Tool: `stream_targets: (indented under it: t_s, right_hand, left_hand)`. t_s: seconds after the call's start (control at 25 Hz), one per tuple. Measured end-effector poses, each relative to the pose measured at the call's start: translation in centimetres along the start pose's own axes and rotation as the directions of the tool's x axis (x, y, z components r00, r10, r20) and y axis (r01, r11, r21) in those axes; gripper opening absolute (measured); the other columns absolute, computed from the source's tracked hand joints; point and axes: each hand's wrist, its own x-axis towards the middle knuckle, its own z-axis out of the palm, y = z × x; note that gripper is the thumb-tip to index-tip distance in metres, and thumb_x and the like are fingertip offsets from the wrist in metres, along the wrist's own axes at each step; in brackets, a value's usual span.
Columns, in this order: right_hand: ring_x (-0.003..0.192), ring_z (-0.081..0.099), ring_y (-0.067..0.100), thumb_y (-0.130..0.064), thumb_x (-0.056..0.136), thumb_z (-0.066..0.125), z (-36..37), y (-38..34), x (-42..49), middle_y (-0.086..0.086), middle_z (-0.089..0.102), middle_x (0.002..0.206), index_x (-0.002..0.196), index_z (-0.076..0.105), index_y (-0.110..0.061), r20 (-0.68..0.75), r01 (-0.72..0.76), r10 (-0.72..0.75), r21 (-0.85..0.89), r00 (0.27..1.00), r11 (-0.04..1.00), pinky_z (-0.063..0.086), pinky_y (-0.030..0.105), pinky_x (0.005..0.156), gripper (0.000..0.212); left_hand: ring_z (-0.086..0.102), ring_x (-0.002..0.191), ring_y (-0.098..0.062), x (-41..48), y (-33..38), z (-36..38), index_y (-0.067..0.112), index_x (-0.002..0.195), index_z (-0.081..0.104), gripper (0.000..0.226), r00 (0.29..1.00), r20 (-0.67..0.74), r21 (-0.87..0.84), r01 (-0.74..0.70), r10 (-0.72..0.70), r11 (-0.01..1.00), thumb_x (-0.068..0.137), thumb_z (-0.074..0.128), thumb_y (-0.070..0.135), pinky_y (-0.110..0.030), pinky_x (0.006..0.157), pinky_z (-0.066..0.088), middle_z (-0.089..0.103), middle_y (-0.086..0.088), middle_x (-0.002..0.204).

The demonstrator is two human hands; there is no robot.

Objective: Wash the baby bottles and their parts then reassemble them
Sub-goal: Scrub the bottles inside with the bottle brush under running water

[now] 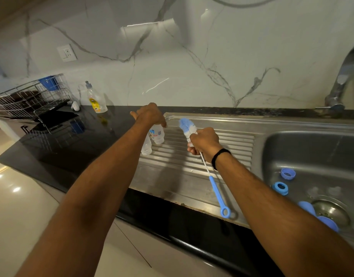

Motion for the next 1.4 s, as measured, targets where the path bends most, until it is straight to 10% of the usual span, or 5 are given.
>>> stream_targets:
  t_s: [0.44,0.8,0.96,1.4]
  right_hand:
    - [0.049,0.063,0.020,-0.009,0.091,0.054,-7.4,-2.5,-5.3,0.014,0.069,0.074,0.096,0.067,0.004,-0.080,0.054,-0.061,-0.087,0.995,0.995,0.043,0.020,0.039,0.019]
    - [0.078,0.065,0.030,-0.017,0.088,0.057,-19.9,-3.8,-9.5,0.009,0.067,0.079,0.072,0.067,-0.015,-0.152,0.202,-0.344,-0.571,0.927,0.796,0.045,0.030,0.060,0.019]
    - [0.099,0.066,0.036,-0.018,0.085,0.058,-28.2,-1.7,-9.9,0.014,0.071,0.107,0.109,0.074,-0.017,-0.213,0.097,-0.382,-0.754,0.899,0.650,0.051,0.031,0.075,0.029]
    - [0.103,0.064,0.035,-0.016,0.092,0.058,-39.1,7.3,-12.0,0.013,0.070,0.113,0.121,0.070,-0.020,-0.369,-0.167,-0.253,-0.799,0.894,0.578,0.051,0.036,0.083,0.031]
  left_hand:
    - [0.052,0.120,-0.034,-7.8,4.5,0.9,0.009,0.124,0.053,0.054,0.966,-0.237,-0.233,-0.159,0.103,0.959,0.080,0.078,0.029,-0.034,0.082,0.040,0.058,-0.016,0.126]
    - [0.054,0.127,-0.031,-16.7,12.9,1.6,0.005,0.138,0.052,0.069,0.940,-0.242,-0.418,-0.325,0.241,0.848,0.081,0.083,0.028,-0.035,0.101,0.043,0.056,-0.014,0.140]
    - [0.058,0.122,-0.030,-20.8,18.2,3.8,0.006,0.133,0.057,0.067,0.915,-0.197,-0.438,-0.404,0.353,0.803,0.078,0.085,0.030,-0.034,0.098,0.045,0.062,-0.014,0.133]
    - [0.063,0.108,-0.023,-26.8,30.8,15.8,0.012,0.123,0.065,0.048,0.724,0.210,-0.313,-0.587,0.658,0.746,0.080,0.083,0.025,-0.029,0.086,0.048,0.066,-0.008,0.123]
